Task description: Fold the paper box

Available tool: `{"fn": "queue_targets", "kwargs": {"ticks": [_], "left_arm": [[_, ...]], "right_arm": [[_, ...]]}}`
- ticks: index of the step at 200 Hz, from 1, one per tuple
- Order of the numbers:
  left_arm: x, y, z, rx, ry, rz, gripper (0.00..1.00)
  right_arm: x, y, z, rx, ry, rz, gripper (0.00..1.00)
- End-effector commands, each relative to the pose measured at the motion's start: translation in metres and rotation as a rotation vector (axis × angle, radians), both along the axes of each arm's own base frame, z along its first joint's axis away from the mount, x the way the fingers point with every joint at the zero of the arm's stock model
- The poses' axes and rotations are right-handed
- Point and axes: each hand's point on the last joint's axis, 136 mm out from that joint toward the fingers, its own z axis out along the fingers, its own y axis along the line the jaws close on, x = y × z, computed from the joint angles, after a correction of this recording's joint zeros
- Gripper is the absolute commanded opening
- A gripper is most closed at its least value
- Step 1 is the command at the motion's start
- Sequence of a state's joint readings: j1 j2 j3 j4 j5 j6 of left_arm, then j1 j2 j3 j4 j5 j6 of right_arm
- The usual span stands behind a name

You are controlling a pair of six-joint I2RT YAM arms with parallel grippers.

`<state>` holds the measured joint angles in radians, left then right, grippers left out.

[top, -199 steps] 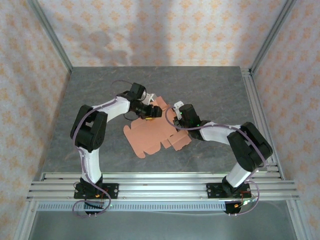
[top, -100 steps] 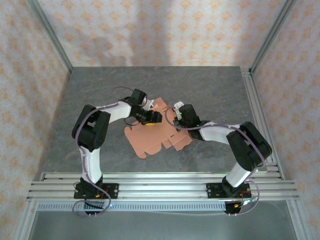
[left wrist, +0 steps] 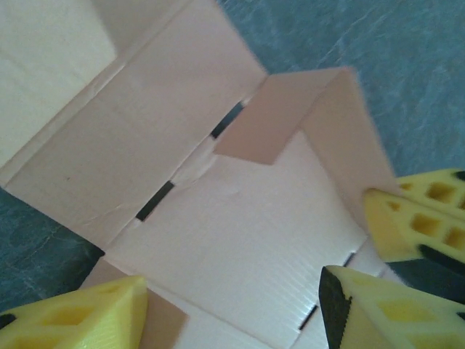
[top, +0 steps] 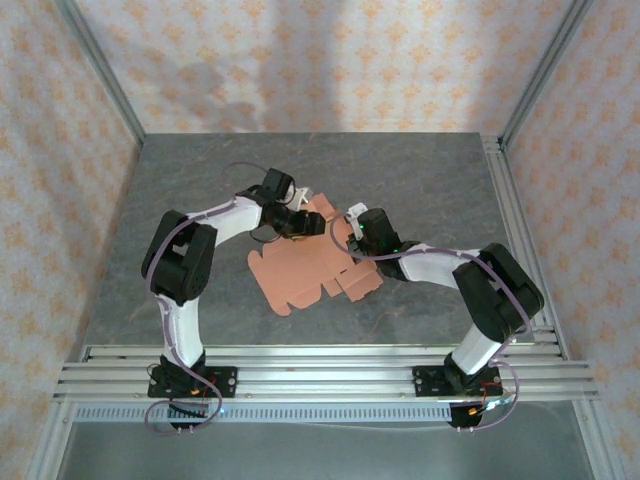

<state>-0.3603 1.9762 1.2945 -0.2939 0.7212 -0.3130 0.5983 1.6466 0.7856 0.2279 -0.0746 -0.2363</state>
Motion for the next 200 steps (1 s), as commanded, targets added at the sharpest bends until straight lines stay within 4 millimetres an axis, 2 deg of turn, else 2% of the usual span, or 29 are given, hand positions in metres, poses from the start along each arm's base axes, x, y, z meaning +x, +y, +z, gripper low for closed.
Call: {"fn": "queue_targets", "kwargs": {"ticks": [1, 22, 50, 54, 82, 100, 116, 132, 163, 200], "left_arm": [[-0.012, 0.005, -0.025, 0.018, 0.051, 0.011, 0.65], [-0.018, 0.007, -0.028, 0.015, 0.054, 0.018, 0.65], [-0.011, 0.009, -0.005, 0.007, -0.006, 0.049, 0.67], [-0.007, 0.01, 0.011, -0.004, -0.043, 0.06, 0.68], [0.011, 0.02, 0.068, -0.038, -0.195, 0.156, 0.8], [0.018, 0.038, 0.094, -0.054, -0.253, 0.244, 0.87], [0.021, 0.056, 0.107, -0.053, -0.285, 0.308, 0.93], [0.021, 0.075, 0.107, -0.03, -0.286, 0.352, 1.0], [0.017, 0.104, 0.096, -0.009, -0.272, 0.429, 1.0], [0.015, 0.12, 0.088, 0.002, -0.265, 0.476, 1.0]], "right_arm": [[0.008, -0.004, 0.017, -0.001, -0.043, -0.022, 0.0], [0.008, -0.003, 0.017, -0.003, -0.042, -0.021, 0.0], [0.009, -0.005, 0.019, -0.025, -0.048, -0.021, 0.0], [0.01, -0.005, 0.019, -0.027, -0.05, -0.022, 0.0], [0.012, -0.004, 0.023, -0.041, -0.064, -0.021, 0.0], [0.013, -0.001, 0.025, -0.069, -0.076, -0.015, 0.0], [0.014, 0.002, 0.027, -0.099, -0.089, -0.008, 0.0], [0.013, 0.004, 0.029, -0.157, -0.111, 0.009, 0.0], [0.015, 0.0, 0.026, -0.367, -0.168, 0.029, 0.0], [0.021, -0.002, 0.032, -0.555, -0.26, 0.022, 0.0]]}}
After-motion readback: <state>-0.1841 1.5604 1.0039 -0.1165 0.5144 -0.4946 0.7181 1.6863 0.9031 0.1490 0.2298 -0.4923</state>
